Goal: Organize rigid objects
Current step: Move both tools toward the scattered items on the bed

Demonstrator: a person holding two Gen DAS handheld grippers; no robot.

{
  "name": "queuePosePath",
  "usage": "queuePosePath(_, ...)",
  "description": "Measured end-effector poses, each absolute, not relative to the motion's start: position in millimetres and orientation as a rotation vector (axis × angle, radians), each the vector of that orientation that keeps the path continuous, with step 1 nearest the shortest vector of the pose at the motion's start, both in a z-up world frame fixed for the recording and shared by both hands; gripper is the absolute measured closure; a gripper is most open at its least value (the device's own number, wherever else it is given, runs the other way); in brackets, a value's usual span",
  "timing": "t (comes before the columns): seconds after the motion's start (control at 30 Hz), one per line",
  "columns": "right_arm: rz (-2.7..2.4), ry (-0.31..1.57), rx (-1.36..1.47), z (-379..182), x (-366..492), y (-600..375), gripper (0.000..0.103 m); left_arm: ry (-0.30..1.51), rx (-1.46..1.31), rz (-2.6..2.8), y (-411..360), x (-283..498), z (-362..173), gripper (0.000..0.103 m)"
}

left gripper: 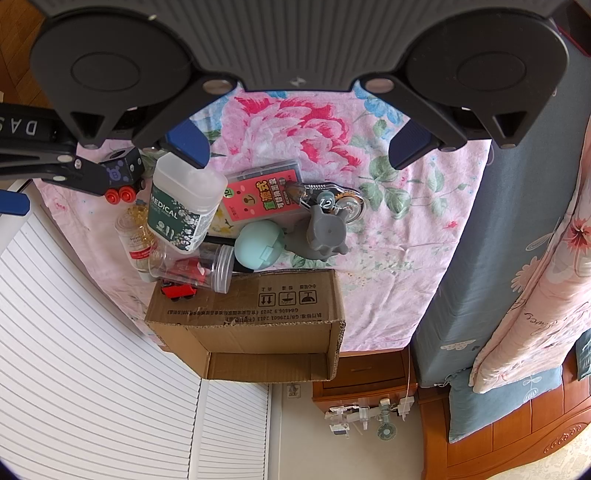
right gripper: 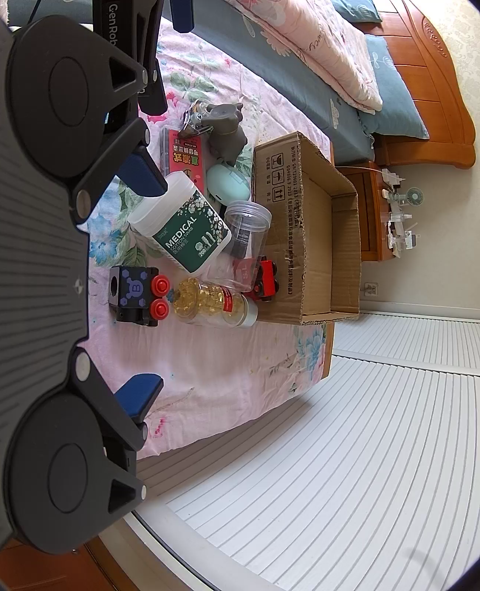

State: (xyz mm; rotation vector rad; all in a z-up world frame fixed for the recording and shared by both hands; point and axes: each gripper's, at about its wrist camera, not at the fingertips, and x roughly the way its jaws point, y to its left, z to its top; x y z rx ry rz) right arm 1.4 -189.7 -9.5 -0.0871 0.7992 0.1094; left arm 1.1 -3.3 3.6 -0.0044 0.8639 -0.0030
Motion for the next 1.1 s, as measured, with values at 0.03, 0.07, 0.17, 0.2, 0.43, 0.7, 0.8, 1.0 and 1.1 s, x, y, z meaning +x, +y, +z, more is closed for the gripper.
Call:
queuePosePath(0.03, 0.109, 0.798, -0.087, -9.6, 1.0, -189.6, 0.0, 0.864, -0.004, -0.003, -3.4, 1.1, 3.6, 0.001)
queuePosePath(0.07, 0.109, 0.797, -0.086, -8.9, 1.1, -189.3, 0.0, 0.863, -0.004, -0.003, -3.5, 1.2, 3.8, 0.001)
queuePosePath(0.17, 0.11, 0.796, -0.086, -8.6, 0.9, -189.2, 0.0, 0.864, -0.004, -0.003, -3.2, 1.1, 3.8, 0.001)
queuePosePath(0.2, 0.11, 0.796, -0.086, -8.8, 0.8, -189.4, 0.0, 0.864, -0.003, -0.003, -3.6, 1.3, 4.2, 0.001)
queuePosePath(0.43, 0.11, 0.796, -0.086, -8.5, 0.7, -189.5, 0.0, 0.863, -0.004, -0.004, -2.8, 0.4, 4.1, 0.001)
queuePosePath(0.7, 0.111, 0.792, -0.086, -7.3, 0.9, -187.8, 0.0, 0.865, -0.004, -0.005, -2.3, 0.2, 5.6, 0.001)
queuePosePath(0.8, 0.118, 0.794, -0.078, -7.6, 1.0, -189.0, 0.0, 0.863, -0.006, -0.005, -2.0, 0.1, 5.7, 0.001)
queuePosePath(1.0, 0.132, 0.79, -0.091, -8.8, 3.5, -188.5, 0.0, 0.865, -0.009, -0.01, 0.3, 2.4, 2.7, 0.001)
queuePosePath(1.1, 0.139, 0.788, -0.091, -9.6, 4.1, -188.5, 0.0, 0.865, -0.008, -0.016, -0.2, 3.3, 1.6, 0.001)
